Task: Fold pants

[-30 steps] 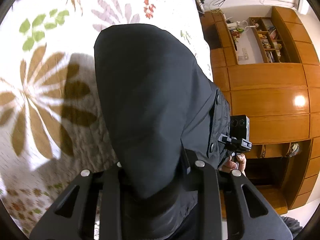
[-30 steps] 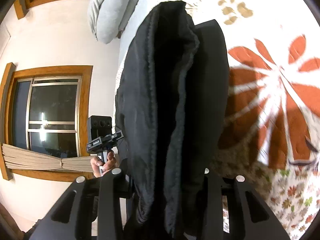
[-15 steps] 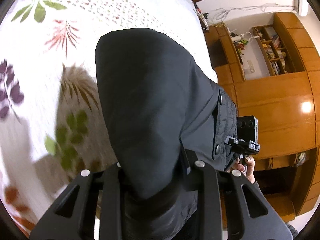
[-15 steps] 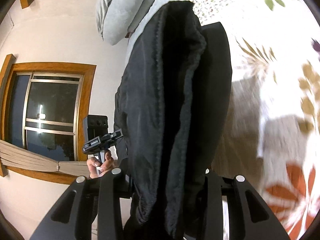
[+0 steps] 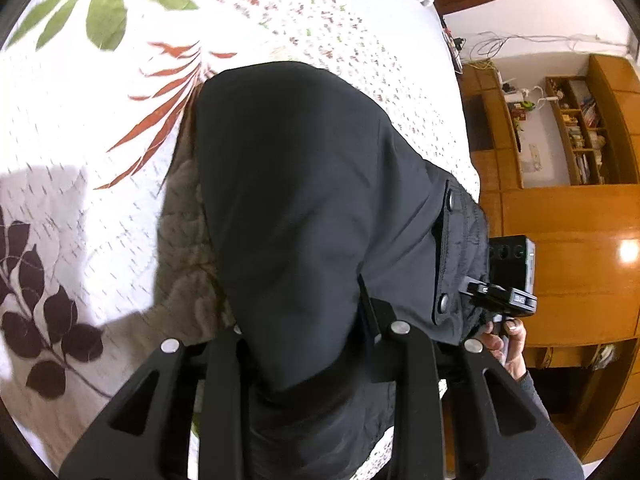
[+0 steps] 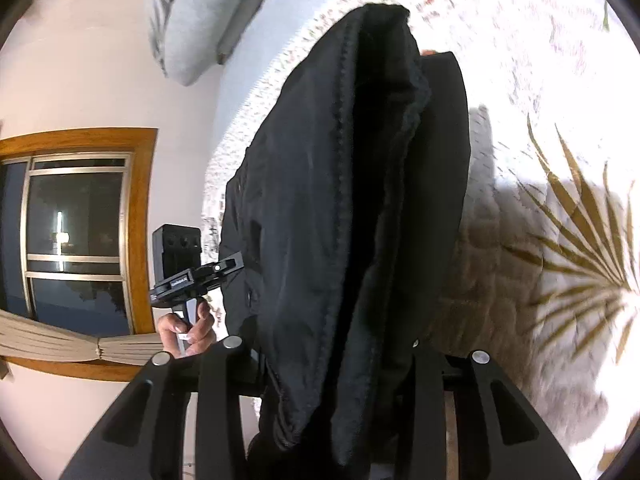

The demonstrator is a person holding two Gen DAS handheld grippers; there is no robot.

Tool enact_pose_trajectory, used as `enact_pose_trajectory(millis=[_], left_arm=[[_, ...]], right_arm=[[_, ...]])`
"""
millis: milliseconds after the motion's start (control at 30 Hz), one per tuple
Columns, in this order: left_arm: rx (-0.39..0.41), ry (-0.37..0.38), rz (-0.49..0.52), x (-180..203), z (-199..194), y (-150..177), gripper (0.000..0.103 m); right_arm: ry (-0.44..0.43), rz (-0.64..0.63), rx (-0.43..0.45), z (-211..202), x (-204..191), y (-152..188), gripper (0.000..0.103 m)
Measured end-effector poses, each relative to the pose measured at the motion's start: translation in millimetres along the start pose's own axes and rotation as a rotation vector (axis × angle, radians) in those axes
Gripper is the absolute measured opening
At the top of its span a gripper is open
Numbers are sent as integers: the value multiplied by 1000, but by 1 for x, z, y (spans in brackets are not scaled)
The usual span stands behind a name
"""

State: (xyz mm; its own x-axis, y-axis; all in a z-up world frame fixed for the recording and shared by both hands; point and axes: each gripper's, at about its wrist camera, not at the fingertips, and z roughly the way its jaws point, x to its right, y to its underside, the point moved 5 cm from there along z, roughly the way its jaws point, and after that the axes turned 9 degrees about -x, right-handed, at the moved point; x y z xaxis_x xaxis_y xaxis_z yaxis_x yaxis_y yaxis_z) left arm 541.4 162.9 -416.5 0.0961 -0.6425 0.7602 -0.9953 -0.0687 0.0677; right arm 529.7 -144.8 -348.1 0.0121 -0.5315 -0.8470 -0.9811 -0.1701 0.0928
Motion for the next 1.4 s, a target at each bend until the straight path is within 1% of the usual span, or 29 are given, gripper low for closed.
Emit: enact_pose_trajectory(millis=[33, 133, 300, 333, 400, 433, 500, 533, 567, 600, 667, 700, 733, 767, 800, 833, 867, 900, 933, 1000, 1033, 1067, 1200, 1233, 1300, 1333, 1400], left_arm=[[2, 15, 1, -2, 0, 0, 28], [-1, 30, 12, -9, -1, 5, 29], [7, 45, 10, -12, -3, 8, 30], [9, 46, 10, -12, -3, 9, 30], [14, 44, 9, -7, -1, 9, 31], [17, 42, 9, -5, -1, 8, 32], [27, 38, 5, -2, -5, 10, 37], [35, 36, 1, 0, -8, 11, 39], [46, 36, 3, 1, -13, 13, 44], [55, 29, 6, 4, -17, 13, 46], [91, -6, 26, 9, -31, 22, 55], [108, -29, 33, 11, -37, 27, 56], [136, -75, 44, 12, -45, 34, 59], [162, -98, 52, 14, -51, 41, 64], [182, -118, 53, 15, -55, 46, 64], [212, -154, 50, 15, -60, 52, 66], [222, -172, 49, 15, -61, 57, 66], [222, -194, 46, 15, -60, 61, 66], [218, -235, 43, 14, -55, 65, 66], [180, -313, 36, 7, -41, 69, 66], [174, -329, 33, 7, -36, 70, 67], [170, -332, 22, 4, -33, 71, 68], [187, -295, -18, -5, -35, 74, 69], [199, -288, -14, -4, -38, 75, 67], [237, -275, 9, 2, -46, 79, 67], [268, -260, 18, 6, -55, 83, 68], [337, -230, 17, 12, -73, 95, 79]], right_arm=[[-4, 4, -2, 1, 4, -2, 37], [-18, 10, -16, 4, 13, -2, 38], [-40, 12, -23, 5, 16, -8, 40], [-41, 14, -23, 7, 10, -10, 42], [-39, 18, -20, 7, 7, -7, 47], [-43, 21, -14, 9, 2, -7, 52], [-39, 23, 15, 8, -7, -4, 57], [-43, 21, 28, 3, -5, -2, 64], [-37, 18, 42, -2, -4, 0, 69], [-19, 15, 54, -7, -4, 3, 70], [21, 13, 93, -22, -3, 15, 71], [36, 12, 115, -28, -2, 20, 71], [60, 4, 152, -37, -3, 28, 71], [74, -5, 167, -41, -5, 34, 71], [84, -11, 178, -45, -6, 41, 71], [105, -14, 182, -45, -6, 49, 71], [124, -21, 177, -42, -7, 55, 71], [150, -25, 169, -37, -7, 60, 71], [171, -19, 169, -36, -3, 60, 71], [198, 3, 175, -32, 0, 60, 73], [214, 14, 181, -32, 4, 59, 74], [223, 22, 183, -31, 6, 58, 75], [228, 30, 187, -30, 5, 61, 76], [225, 29, 193, -33, 3, 63, 76], [223, 19, 214, -39, -1, 67, 76], [222, 16, 230, -46, -1, 71, 76], [211, 13, 261, -56, -4, 81, 76]])
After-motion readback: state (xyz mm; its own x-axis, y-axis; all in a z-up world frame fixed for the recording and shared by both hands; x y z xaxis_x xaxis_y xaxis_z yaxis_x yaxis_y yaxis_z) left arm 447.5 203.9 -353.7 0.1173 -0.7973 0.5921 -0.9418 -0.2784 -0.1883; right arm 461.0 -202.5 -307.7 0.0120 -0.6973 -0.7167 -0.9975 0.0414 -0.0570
